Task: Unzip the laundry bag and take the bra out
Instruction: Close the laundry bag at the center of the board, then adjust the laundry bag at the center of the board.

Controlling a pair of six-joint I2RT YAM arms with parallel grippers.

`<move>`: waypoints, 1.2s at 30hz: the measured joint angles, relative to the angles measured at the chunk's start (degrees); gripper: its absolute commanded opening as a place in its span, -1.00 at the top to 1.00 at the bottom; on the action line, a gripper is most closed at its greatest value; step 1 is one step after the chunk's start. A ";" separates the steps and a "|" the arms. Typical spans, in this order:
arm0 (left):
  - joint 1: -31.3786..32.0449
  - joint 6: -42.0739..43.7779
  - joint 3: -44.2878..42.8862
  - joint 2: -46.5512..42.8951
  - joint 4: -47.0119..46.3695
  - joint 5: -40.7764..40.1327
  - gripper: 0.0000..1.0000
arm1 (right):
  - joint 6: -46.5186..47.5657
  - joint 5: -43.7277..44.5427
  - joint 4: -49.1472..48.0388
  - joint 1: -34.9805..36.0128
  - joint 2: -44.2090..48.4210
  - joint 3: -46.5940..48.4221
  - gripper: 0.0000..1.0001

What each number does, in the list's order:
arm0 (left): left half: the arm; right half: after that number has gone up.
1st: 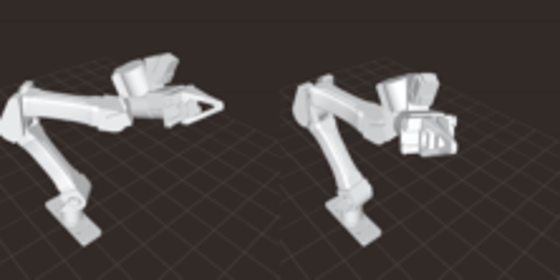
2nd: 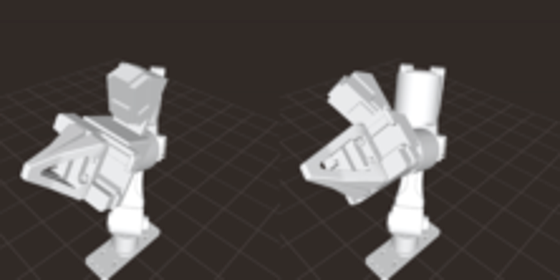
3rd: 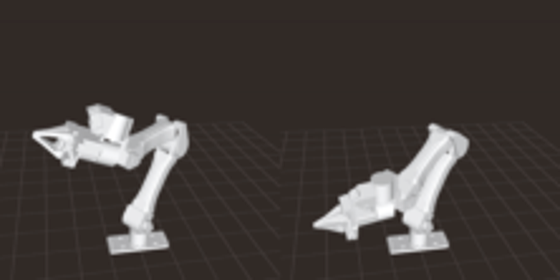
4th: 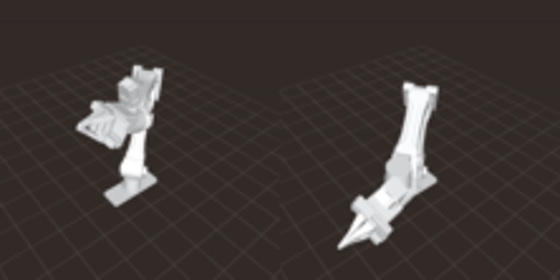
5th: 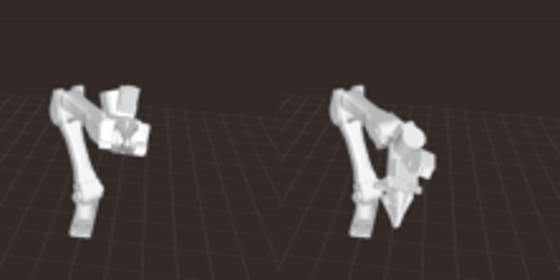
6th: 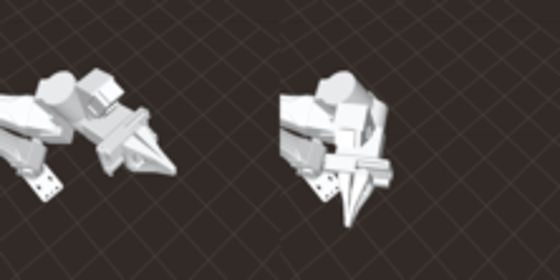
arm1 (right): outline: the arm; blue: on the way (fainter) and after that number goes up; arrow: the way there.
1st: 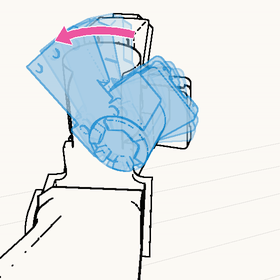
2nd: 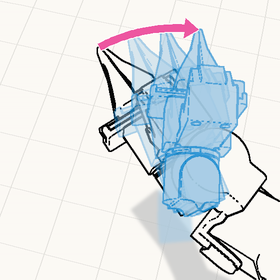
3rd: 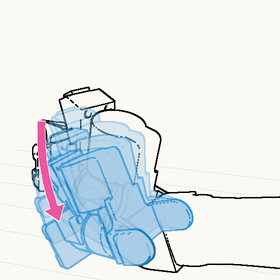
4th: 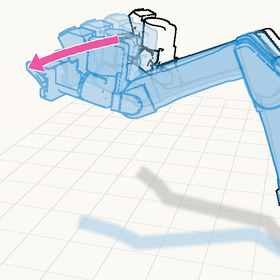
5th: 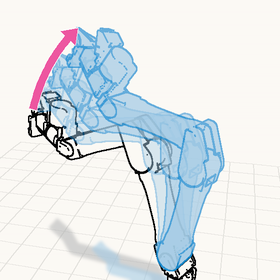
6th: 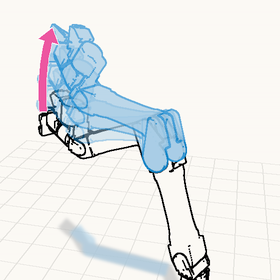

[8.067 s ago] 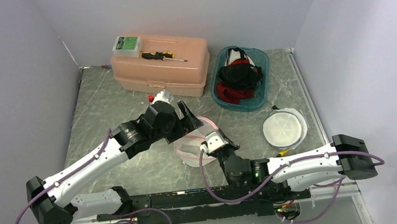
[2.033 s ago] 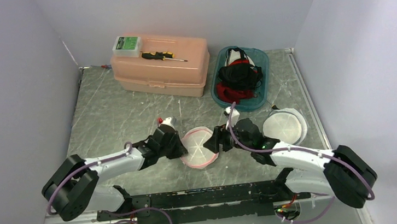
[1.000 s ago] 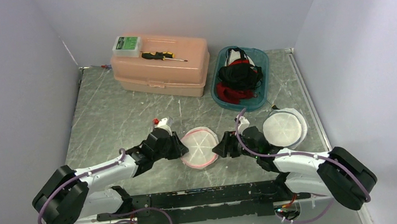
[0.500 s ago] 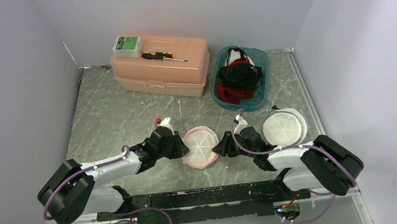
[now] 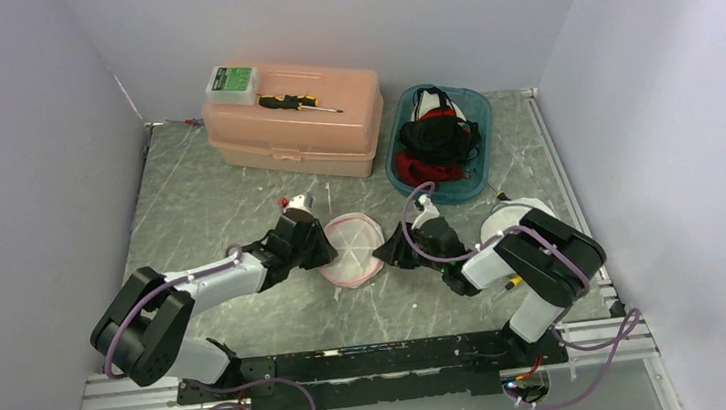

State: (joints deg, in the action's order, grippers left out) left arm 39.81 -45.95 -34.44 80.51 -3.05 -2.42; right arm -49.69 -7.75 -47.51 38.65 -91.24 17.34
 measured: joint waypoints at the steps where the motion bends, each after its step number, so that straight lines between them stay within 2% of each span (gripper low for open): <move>1: -0.59 0.09 -0.46 0.55 0.15 -0.15 0.45 | -0.35 0.11 -1.09 -0.15 -1.60 0.90 0.28; 5: -2.60 0.98 -3.58 2.51 2.19 -1.68 0.46 | -1.62 0.22 -5.07 -0.63 -7.43 4.85 0.05; 9: -2.95 1.60 -7.61 3.56 6.03 -4.55 0.40 | -2.14 0.26 -7.15 -0.76 -8.79 6.40 -0.52; 12: -3.02 1.81 -8.35 2.45 7.74 -5.68 0.33 | 0.09 0.74 -3.56 -0.76 -4.68 6.29 -0.74; 16: -2.97 1.79 -8.33 -2.27 11.15 -6.08 0.17 | 5.01 1.66 7.32 -0.68 7.08 6.60 -0.85; 19: -2.97 1.77 -8.55 -6.67 12.52 -6.01 0.11 | 8.63 2.91 14.93 -0.42 15.50 7.63 -0.86; 21: -2.97 1.77 -8.83 -8.52 12.39 -5.42 0.18 | 10.93 3.80 19.76 -0.28 20.46 7.93 -0.80; 22: -2.99 1.77 -8.94 -9.20 11.80 -4.63 0.31 | 12.11 4.33 22.69 -0.15 23.21 7.96 -0.75; 23: -2.99 1.84 -8.94 -9.44 10.84 -3.52 0.53 | 13.22 4.48 25.57 0.00 26.16 7.87 -0.72; 24: -3.02 1.81 -8.92 -9.38 9.25 -1.68 0.87 | 14.19 4.46 27.91 0.11 29.11 7.48 -0.70; 25: -3.06 1.84 -8.92 -8.66 6.82 0.79 0.94 | 15.15 4.22 30.01 0.17 32.81 6.67 -0.68; 28: -3.54 0.66 -8.98 -3.65 -2.43 9.20 0.95 | 17.20 1.79 33.59 0.33 45.29 2.62 -0.51; 31: -4.92 -4.04 -8.37 5.73 -16.15 17.79 0.95 | 18.27 -0.63 36.00 0.35 57.02 -1.95 -0.36; 36: -8.44 -15.43 -3.67 21.33 -37.20 26.10 0.95 | 18.82 -2.40 41.00 0.44 67.93 -5.88 -0.32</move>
State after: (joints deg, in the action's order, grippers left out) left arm 31.38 -61.39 -38.11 101.84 -40.25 23.68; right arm -30.87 -10.15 -6.50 39.09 -23.31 11.46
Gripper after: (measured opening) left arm 0.033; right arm 0.667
